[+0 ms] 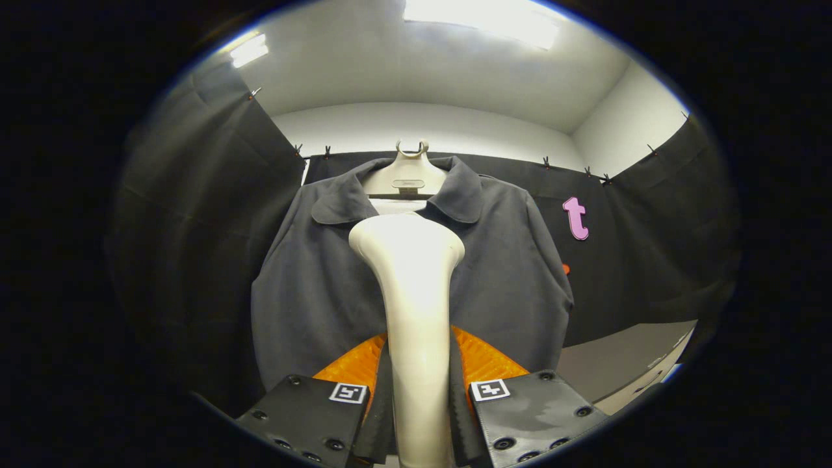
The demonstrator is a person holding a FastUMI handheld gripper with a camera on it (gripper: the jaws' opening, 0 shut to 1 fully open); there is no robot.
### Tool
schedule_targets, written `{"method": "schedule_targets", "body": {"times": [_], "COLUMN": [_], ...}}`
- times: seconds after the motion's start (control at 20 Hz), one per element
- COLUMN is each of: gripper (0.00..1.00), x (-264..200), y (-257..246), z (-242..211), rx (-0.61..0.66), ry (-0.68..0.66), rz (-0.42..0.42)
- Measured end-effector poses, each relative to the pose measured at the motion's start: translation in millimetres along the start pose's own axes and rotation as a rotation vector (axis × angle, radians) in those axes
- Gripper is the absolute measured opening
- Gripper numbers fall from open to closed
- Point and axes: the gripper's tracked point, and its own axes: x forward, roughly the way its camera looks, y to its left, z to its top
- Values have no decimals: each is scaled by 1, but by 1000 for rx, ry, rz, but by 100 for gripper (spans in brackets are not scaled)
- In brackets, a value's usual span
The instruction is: Iron the clothes twice with a garment steamer, once on the left side and once on the right side.
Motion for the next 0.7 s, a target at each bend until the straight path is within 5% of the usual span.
{"method": "schedule_targets", "body": {"times": [0.7], "gripper": [44], "x": [16], "y": [27], "z": [-13], "rx": [-18], "ry": [29], "rz": [44]}}
